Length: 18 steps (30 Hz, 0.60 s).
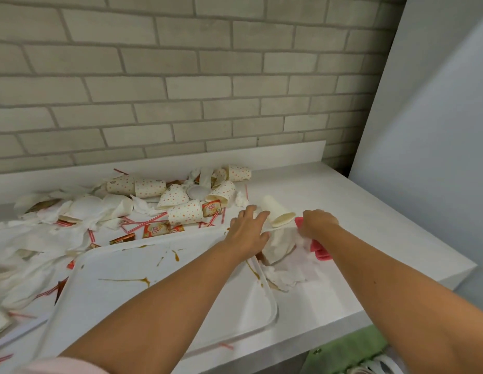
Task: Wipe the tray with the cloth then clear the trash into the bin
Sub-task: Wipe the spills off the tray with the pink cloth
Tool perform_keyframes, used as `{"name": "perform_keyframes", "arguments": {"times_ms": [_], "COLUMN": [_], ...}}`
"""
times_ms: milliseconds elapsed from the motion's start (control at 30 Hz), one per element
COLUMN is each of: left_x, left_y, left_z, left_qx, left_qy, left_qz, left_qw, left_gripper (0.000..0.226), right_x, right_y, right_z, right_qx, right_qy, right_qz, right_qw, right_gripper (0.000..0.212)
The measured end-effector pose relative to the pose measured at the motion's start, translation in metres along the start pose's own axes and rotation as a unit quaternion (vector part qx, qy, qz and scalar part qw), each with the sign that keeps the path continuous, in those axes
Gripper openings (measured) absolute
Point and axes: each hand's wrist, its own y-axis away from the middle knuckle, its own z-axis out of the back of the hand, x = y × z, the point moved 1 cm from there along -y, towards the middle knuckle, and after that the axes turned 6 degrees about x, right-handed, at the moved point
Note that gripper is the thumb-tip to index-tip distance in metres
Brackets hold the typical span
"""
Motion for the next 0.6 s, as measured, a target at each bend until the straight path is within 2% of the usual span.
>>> {"name": "perform_keyframes", "arguments": {"times_ms": [100, 167, 267, 400, 500, 600], "left_x": [0.022, 0.037, 0.063, 0.114, 0.158, 0.202], "left_y": [0.008, 0.015, 0.031, 0.063, 0.094, 0.131], "left_z": [0.012, 0.019, 0.028, 0.04, 0.044, 0.043], "left_qx": [-0.059, -0.091, -0.126, -0.169, -0.197, -0.221], "left_qy": [0.014, 0.011, 0.011, 0.014, 0.025, 0.043], "left_qz": [0.012, 0.018, 0.034, 0.088, 0.144, 0.212], "left_qw": [0.998, 0.996, 0.991, 0.982, 0.969, 0.951], "left_gripper": [0.047, 0.042, 0.035, 0.029, 0.027, 0.028], "right_x": [0.026, 0.047, 0.082, 0.123, 0.145, 0.159], "right_y": [0.006, 0.009, 0.017, 0.036, 0.047, 0.054], "right_z": [0.025, 0.033, 0.036, 0.026, 0.015, 0.004], "right_qx": [-0.053, -0.061, -0.017, 0.07, 0.153, 0.204], "right_qy": [0.017, -0.005, -0.069, -0.135, -0.243, -0.272], "right_qz": [0.021, 0.044, 0.116, 0.232, 0.257, 0.267], "right_qw": [0.998, 0.997, 0.991, 0.961, 0.923, 0.902], "right_gripper": [0.03, 0.034, 0.039, 0.041, 0.024, 0.03]}}
